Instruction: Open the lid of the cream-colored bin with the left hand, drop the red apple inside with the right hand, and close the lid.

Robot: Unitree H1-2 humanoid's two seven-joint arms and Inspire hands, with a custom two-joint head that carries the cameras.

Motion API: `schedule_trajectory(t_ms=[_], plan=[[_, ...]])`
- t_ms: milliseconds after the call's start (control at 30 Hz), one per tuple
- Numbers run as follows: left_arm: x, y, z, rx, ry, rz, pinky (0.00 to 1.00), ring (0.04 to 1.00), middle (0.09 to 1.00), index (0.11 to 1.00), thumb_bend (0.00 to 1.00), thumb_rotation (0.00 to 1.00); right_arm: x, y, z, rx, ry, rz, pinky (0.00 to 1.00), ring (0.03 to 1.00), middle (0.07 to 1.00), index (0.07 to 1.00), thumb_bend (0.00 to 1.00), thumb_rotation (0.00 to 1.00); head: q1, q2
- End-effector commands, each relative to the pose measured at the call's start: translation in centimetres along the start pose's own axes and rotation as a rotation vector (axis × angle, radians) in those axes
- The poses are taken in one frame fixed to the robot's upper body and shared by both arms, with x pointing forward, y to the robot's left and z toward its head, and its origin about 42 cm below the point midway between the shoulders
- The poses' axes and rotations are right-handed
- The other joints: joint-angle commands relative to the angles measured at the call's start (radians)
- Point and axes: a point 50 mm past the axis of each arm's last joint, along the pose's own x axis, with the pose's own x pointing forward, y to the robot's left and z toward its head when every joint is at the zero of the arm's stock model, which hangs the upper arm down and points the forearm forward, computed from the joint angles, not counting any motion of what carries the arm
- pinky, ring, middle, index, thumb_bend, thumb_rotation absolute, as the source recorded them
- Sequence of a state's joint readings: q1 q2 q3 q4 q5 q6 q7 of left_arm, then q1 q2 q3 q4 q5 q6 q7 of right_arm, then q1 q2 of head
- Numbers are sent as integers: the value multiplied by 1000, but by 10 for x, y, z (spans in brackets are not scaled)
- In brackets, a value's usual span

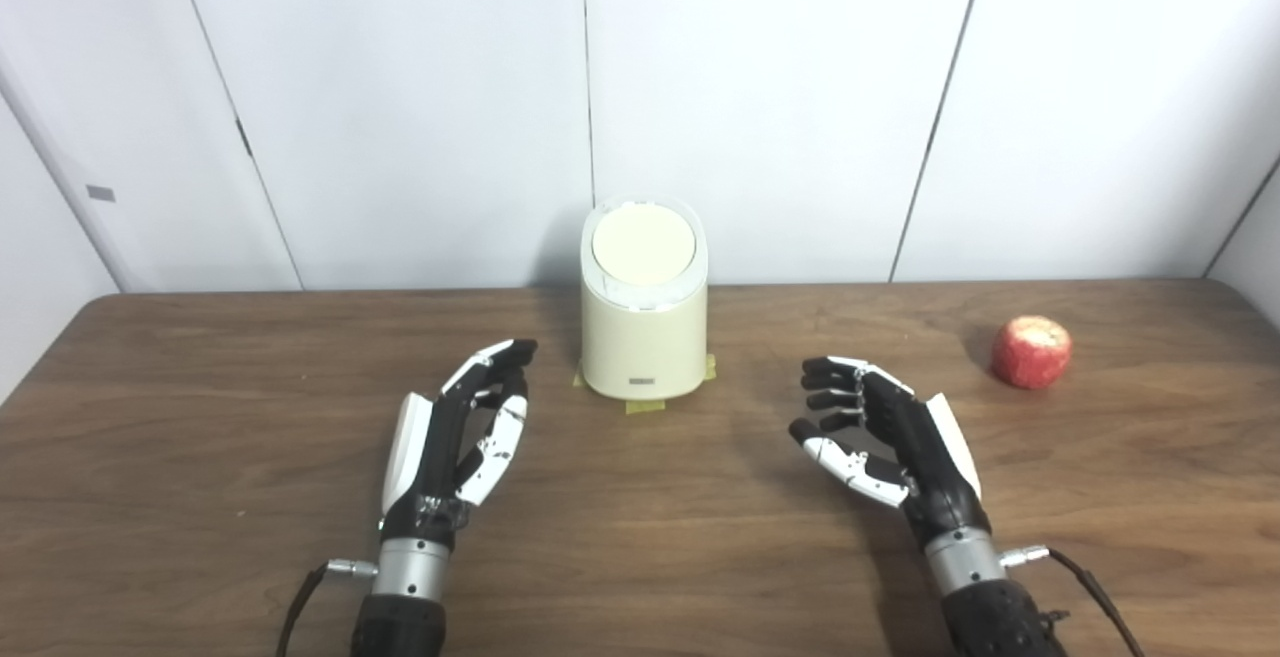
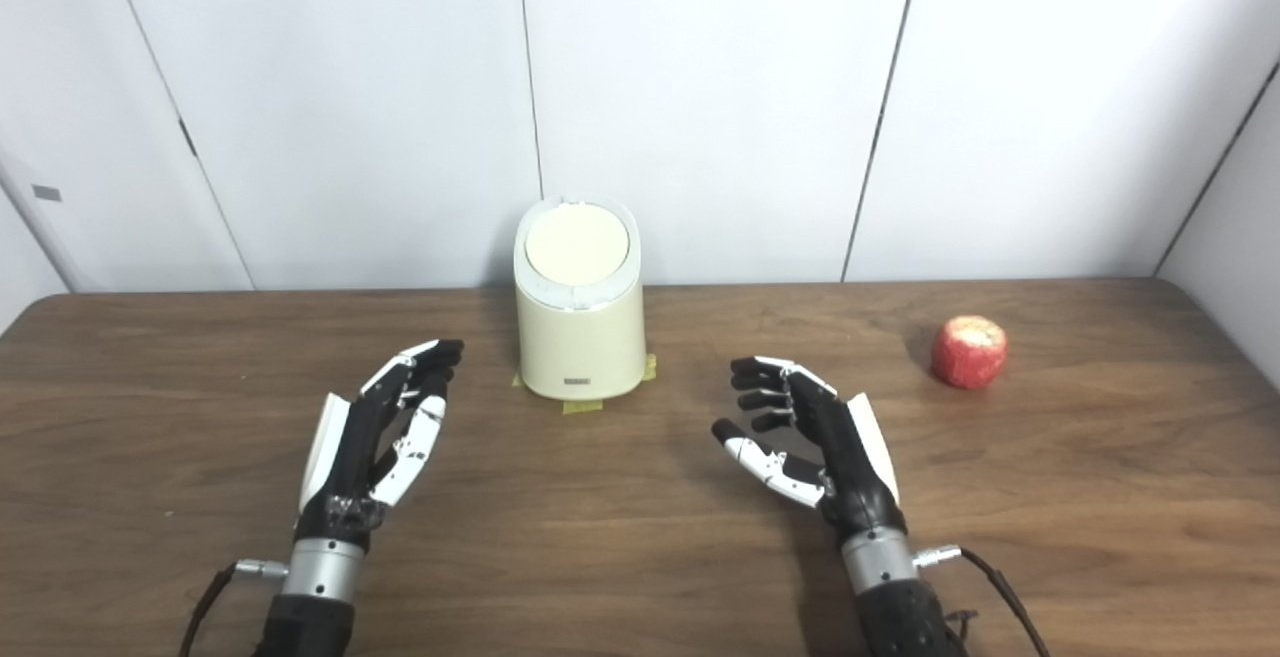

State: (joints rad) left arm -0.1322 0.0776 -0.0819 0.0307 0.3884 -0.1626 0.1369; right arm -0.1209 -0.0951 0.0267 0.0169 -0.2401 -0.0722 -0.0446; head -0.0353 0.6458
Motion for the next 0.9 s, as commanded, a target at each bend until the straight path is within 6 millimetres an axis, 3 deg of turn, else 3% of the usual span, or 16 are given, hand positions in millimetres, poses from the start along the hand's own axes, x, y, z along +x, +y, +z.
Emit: schedule_trajectory(t_ms=[0,400,533,767,867], plan=[[2,5,-2,23,-16,3,673,763,784,782,221,742,14,-5,18,1,-95,-12,573,664,698,694,264,257,-1,1],[2,6,-2,13,-13,1,677,768,786,783,218,742,14,-4,18,11,-94,-14,574,667,697,691,265,242,0,0],[4,7,-1,14,-21,-5,683,770,787,785,244,729,15,-4,18,7,-92,-13,576,665,698,692,271,283,0,5],[17,11,18,-52,-31,-44,779,859,872,866,752,871,15,-5,19,3,-85,-16,577,669,700,694,269,311,1,12],[31,13,33,-56,-35,-39,852,923,935,933,816,908,14,-5,20,12,-87,-16,574,666,698,695,263,267,4,17]])
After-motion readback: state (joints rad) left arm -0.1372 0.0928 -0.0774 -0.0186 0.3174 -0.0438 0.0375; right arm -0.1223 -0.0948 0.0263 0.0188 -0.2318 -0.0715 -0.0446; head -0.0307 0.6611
